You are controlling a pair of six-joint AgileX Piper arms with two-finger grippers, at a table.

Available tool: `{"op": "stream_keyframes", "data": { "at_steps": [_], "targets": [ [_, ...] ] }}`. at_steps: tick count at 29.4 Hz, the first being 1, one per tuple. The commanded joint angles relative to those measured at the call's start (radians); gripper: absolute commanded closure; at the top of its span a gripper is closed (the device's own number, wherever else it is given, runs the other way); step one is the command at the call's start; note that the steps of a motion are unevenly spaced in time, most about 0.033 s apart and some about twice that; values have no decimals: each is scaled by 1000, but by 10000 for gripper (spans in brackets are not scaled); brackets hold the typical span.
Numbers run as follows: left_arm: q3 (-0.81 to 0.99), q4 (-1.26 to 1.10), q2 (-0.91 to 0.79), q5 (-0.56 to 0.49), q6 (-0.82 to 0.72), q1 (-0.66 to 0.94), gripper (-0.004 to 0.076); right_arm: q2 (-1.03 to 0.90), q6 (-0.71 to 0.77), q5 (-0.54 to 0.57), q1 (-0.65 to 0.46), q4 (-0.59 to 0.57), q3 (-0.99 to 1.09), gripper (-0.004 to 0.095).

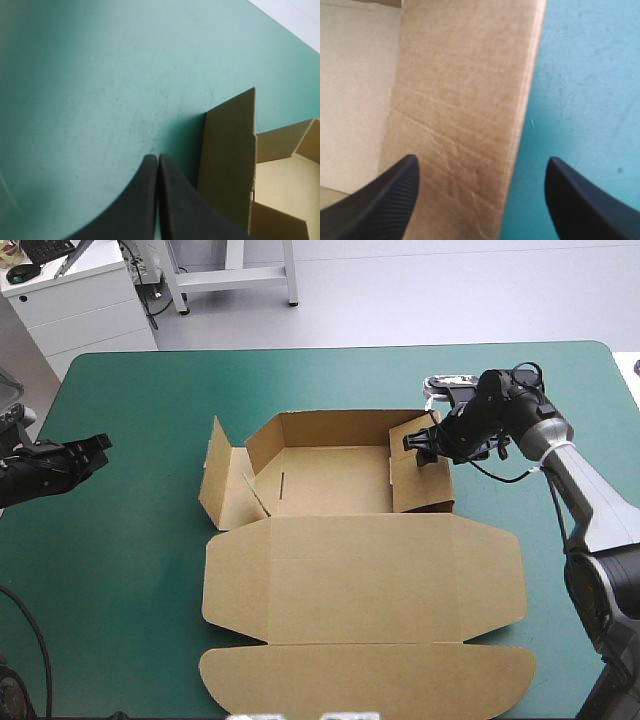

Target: Fold the box

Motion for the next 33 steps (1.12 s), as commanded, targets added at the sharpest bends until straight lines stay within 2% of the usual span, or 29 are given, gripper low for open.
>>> {"op": "stream_keyframes", "data": {
  "at_steps": [1,8,13,22,33],
  "targets": [
    [-25,-45,-35,-27,-8,1,734,-48,-6,11,-2,5,-63,113],
    [-25,-5,-35,-38,-61,1,734,-50,73,200,-2,-53,-269,112],
    [-25,-5,-35,-39,-65,1,734,-101,131,200,-2,-58,-313,112],
    [-25,17,-35,-42,-67,1,734,-191,140,200,-2,-62,-216,112],
    [-25,17,-35,-54,-87,1,734,-93,133,181,0,-38,-125,112]
  ]
}}
